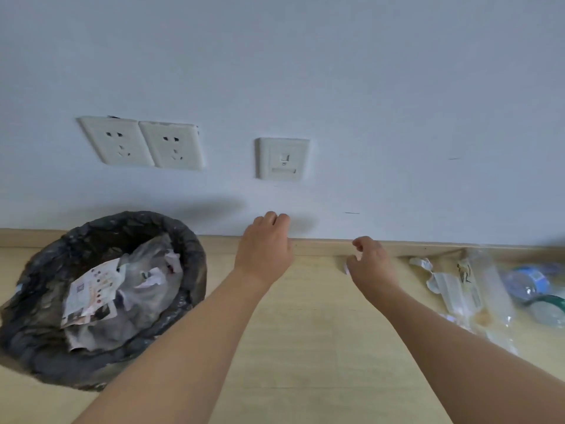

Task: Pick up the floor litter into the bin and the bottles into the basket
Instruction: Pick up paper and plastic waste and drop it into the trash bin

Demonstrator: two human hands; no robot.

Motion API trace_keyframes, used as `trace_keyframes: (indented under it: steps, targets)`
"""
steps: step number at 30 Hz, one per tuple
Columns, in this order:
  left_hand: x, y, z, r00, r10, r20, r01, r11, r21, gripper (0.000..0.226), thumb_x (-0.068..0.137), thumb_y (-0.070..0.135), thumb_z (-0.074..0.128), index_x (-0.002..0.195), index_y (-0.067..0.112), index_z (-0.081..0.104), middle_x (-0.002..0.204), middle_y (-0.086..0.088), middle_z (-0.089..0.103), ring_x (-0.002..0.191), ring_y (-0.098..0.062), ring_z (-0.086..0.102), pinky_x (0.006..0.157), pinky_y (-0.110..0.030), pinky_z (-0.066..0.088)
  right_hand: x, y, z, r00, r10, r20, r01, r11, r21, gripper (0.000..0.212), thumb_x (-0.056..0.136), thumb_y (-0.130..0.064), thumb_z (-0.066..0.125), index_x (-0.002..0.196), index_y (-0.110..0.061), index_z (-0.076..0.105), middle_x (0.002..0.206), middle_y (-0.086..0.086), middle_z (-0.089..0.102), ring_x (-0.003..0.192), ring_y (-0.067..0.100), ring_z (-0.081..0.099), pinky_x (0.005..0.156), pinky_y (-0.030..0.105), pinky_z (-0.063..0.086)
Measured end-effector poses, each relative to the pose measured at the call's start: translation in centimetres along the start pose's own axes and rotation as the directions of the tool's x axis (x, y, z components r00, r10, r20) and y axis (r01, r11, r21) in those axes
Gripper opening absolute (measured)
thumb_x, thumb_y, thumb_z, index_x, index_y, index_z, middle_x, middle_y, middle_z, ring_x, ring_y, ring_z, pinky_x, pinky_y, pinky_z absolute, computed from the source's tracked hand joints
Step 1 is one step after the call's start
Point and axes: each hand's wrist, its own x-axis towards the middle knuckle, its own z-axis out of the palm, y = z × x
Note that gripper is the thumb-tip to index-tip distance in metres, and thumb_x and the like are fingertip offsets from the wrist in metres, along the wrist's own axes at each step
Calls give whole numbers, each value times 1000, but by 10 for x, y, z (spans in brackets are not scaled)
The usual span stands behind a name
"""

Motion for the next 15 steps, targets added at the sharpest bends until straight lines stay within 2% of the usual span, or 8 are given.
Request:
trace_keyframes:
  steps: [3,5,6,9,10,12,13,15]
  targets:
    - [9,50,74,974,-24,227,47,994,-94,24,91,12,41,111,12,54,107,-9,53,96,-32,53,75,-38,45,10,89,-24,987,159,-30,-161,983,-91,44,88,-16,49,132,-13,46,134,7,48,115,26,50,88,32,39]
    - [13,76,130,916,-54,399,110,987,-120,30,91,14,40,119,17,51,115,-7,51,105,-30,53,80,-37,46,14,135,-31,973,226,-40,-229,966,-121,45,87,-15,48,132,-13,44,135,7,43,119,27,45,96,37,40]
    - [15,87,157,878,-69,474,142,983,-120,36,92,17,40,126,22,48,118,-6,49,108,-29,52,82,-36,46,16,153,-33,968,246,-46,-250,960,-128,45,87,-14,47,132,-12,43,134,8,43,118,28,44,95,39,41]
    - [20,104,219,797,-137,588,156,988,18,55,96,33,39,148,30,22,131,-9,39,113,-32,51,87,-37,47,29,192,-36,964,259,-69,-267,947,-180,40,88,-10,44,128,-10,43,127,8,44,110,28,45,85,37,41]
    - [21,107,234,814,-176,554,143,984,103,54,98,36,37,148,27,21,131,-9,38,110,-31,53,84,-37,47,35,202,-37,964,256,-72,-266,945,-193,40,89,-10,44,129,-10,42,126,7,44,108,28,45,82,36,40]
    - [21,108,254,914,-177,366,106,973,206,39,100,36,33,136,21,41,119,-6,50,97,-28,57,75,-38,48,52,216,-35,969,235,-71,-245,947,-206,44,90,-13,43,133,-12,39,125,7,44,108,27,46,79,33,39]
    - [18,107,260,956,-126,263,73,977,202,33,100,32,33,124,20,52,107,-5,57,88,-27,59,70,-38,47,62,220,-33,973,222,-64,-231,950,-210,46,90,-15,43,136,-13,37,126,7,44,111,27,46,79,33,38]
    - [10,101,275,997,-35,65,25,989,148,28,92,25,36,102,21,62,87,-1,61,73,-26,59,64,-36,44,84,224,-27,981,182,-61,-191,953,-234,47,91,-19,45,137,-15,36,126,8,45,114,27,45,83,34,39]
